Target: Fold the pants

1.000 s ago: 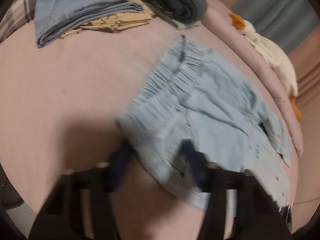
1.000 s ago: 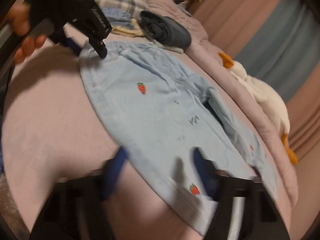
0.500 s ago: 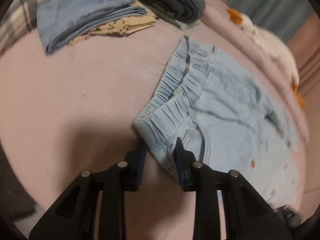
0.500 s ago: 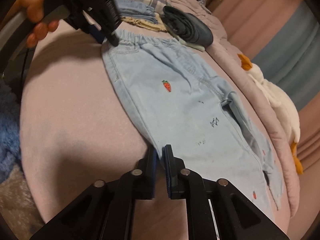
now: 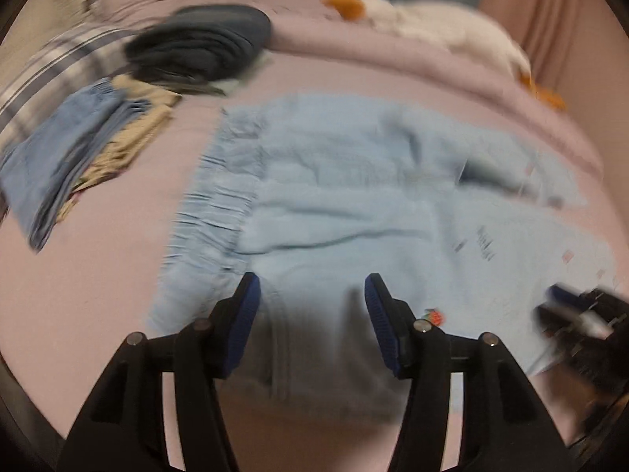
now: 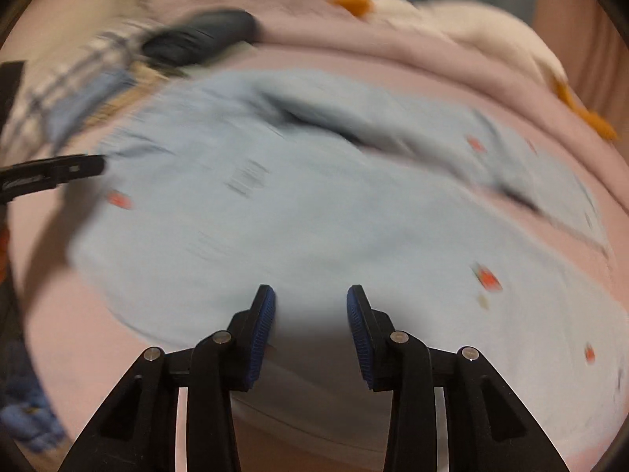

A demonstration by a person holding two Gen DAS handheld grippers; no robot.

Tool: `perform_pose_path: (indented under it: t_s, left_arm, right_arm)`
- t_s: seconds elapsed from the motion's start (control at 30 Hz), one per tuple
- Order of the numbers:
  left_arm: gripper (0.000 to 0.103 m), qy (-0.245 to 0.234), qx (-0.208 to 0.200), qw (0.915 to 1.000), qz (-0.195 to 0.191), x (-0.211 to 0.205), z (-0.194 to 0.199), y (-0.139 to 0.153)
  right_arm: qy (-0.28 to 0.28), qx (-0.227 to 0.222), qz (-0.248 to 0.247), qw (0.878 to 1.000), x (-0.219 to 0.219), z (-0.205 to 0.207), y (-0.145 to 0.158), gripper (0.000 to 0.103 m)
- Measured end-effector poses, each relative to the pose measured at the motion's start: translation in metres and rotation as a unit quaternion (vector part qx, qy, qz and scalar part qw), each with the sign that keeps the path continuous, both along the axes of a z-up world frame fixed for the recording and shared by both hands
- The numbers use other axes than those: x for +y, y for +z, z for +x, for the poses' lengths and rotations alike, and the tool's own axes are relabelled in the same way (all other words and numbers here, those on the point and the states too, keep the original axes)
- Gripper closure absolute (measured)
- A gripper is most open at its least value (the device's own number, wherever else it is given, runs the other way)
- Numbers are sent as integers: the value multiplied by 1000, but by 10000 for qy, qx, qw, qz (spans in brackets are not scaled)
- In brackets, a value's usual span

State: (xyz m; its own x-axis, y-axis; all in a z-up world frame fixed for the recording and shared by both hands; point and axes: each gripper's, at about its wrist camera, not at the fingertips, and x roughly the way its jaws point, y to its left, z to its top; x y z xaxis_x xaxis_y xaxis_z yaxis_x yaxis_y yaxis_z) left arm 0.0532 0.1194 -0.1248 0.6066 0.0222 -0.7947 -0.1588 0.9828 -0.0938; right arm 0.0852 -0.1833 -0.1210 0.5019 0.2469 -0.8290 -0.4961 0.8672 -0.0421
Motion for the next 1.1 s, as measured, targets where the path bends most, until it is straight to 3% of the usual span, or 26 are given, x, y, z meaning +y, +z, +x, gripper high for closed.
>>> perform_pose_path:
  t_s: [0.07, 0.13, 0.17, 0.23, 0.3, 0.33, 0.37, 0.43, 0.57, 0.63, 0.73, 0.9, 1.03, 1.1]
  left_arm:
    - [47, 70, 272, 9992, 295, 6, 2, -18]
    - [50, -32, 3, 9999, -102, 24, -10, -19]
    - [57, -80, -34, 9998, -174, 31, -15, -18]
    - [62, -208, 6, 9995, -235, 38, -18, -13]
    - [65, -236, -5, 9992, -335, 41, -13, -5]
    - [62, -231, -44, 9990, -368, 41, -13, -4]
    - [47, -208, -103, 9992, -337, 46, -4, 1]
    - [28, -32, -408, 9992, -24, 48, 13, 15]
    - [27, 101, -603, 9981, -72, 63, 54, 26]
    - [28, 189, -472, 9987, -29, 72, 79, 24]
    - [27, 235, -297, 9991, -202, 86, 111, 17]
    - [27, 94, 39, 9976, -690, 111, 158, 0]
    - [29, -80, 360, 9944, -988, 124, 179, -17]
    - [31, -278, 315, 9945, -958, 125, 181, -17]
  right_arm:
    - [-110, -155, -84, 9998, -24, -2, 2, 65]
    - [-379, -366, -538, 9972, -58, -5, 1, 62]
    - [-552, -311, -493, 9968, -80, -3, 2, 56]
    - [-1300, -17, -424, 9906, -127, 12, 5, 44]
    - [-1861, 91, -576, 9808, -148, 27, 12, 44]
    - [-1994, 37, -629, 9779, -149, 34, 19, 44]
    - [-1949, -103, -548, 9792, -145, 45, 30, 44]
    - [-1461, -291, -142, 9887, -124, 64, 46, 44]
    - [-491, -484, 300, 9972, -65, 116, 64, 44]
    - [9, -469, 457, 9979, -29, 148, 67, 44]
    - [674, -500, 391, 9957, 21, 187, 66, 44]
    - [1179, -236, 40, 9927, 79, 244, 44, 43]
    - [1438, 416, -268, 9884, 82, 270, 15, 43]
    - [1508, 723, -400, 9851, 79, 279, -3, 43]
